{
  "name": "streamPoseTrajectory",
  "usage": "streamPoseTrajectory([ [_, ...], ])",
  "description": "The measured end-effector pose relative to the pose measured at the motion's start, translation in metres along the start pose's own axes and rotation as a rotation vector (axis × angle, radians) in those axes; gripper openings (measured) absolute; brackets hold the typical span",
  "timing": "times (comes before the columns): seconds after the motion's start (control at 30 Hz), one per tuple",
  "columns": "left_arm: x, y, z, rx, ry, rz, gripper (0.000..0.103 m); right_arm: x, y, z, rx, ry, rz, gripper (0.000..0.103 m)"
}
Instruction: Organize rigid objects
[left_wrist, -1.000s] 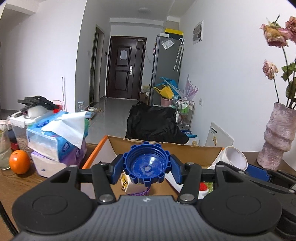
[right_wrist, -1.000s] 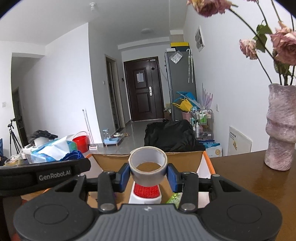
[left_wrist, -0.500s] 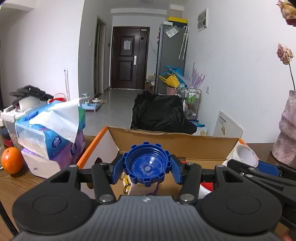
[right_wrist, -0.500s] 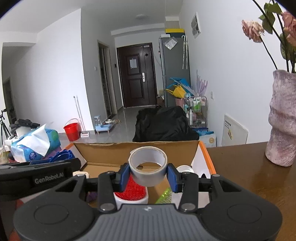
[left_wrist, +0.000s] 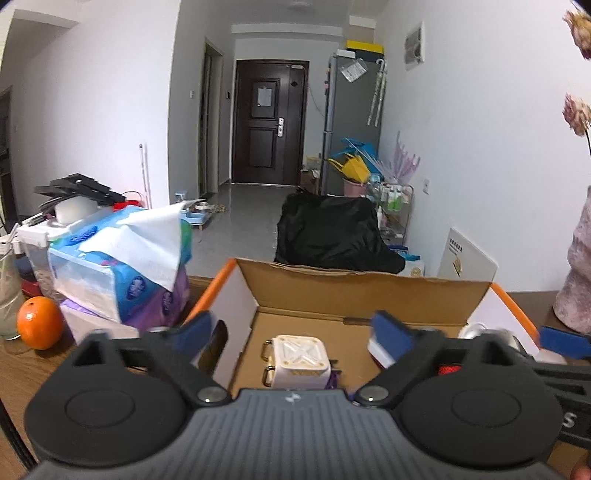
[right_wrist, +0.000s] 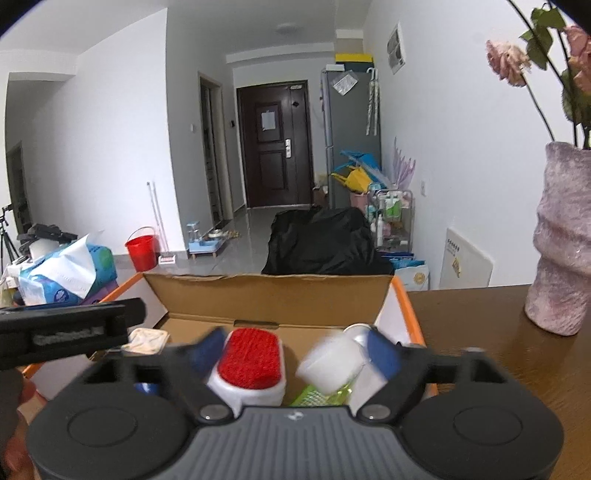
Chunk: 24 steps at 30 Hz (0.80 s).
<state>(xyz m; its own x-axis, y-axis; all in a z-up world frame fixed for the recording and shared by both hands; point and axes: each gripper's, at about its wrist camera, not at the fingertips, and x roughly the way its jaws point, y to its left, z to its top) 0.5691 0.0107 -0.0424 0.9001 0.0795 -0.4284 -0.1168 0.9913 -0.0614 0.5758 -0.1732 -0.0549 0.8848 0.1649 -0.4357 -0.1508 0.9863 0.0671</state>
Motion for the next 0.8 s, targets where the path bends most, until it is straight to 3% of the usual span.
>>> streamPoseTrajectory([
  [0.03,-0.001,0.003,0.000,-0.010,-0.006,0.013,0.103,-0.001,-0.001,0.000,0.005,-0.009,-0.008,0.103],
  [0.5,-0.017,0.018,0.007,0.003,-0.027,0.007,0.103,-0.004,-0.010,0.001,0.018,-0.015,-0.029,0.103],
  [0.8,-0.077,0.021,0.005,0.013,-0.066,-0.028,0.103,-0.061,-0.011,0.000,0.020,-0.065,-0.025,0.103],
])
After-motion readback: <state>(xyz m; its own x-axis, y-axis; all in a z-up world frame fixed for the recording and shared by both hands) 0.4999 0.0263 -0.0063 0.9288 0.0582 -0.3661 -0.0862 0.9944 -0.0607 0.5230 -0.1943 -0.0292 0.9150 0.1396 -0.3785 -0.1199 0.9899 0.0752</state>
